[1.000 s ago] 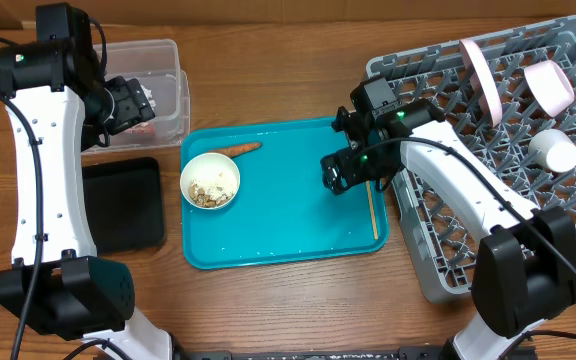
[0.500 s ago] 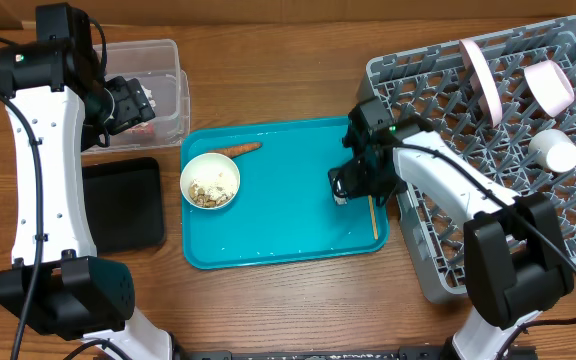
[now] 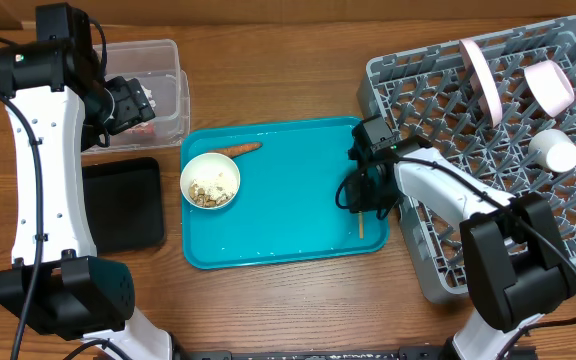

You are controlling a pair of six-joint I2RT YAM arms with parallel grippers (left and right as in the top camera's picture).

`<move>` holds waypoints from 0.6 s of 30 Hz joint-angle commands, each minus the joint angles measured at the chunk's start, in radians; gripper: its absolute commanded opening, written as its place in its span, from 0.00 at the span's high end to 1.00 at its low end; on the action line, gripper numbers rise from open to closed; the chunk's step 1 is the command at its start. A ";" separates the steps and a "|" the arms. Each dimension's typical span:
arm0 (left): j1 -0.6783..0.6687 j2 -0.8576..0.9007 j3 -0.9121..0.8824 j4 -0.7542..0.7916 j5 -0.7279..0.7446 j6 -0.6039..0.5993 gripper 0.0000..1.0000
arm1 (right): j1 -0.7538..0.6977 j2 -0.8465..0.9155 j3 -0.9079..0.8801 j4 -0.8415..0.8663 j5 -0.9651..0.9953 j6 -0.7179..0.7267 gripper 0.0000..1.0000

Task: Sort waste into correct bins and load items into the dishwasher
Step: 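Return the right gripper to the tray and grasp the second chopstick, then lift the second chopstick and place it in the rack slot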

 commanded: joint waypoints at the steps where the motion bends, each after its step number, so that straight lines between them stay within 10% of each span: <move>1: 0.000 -0.003 0.006 0.003 0.008 -0.006 0.12 | 0.000 0.018 -0.037 0.015 0.000 0.024 0.69; 7: 0.000 -0.003 0.006 0.003 0.008 -0.006 0.12 | 0.000 0.018 -0.037 0.034 0.025 0.069 0.95; 18: 0.000 -0.003 0.006 0.004 0.008 -0.006 0.11 | 0.000 -0.013 0.193 -0.187 0.025 0.068 0.96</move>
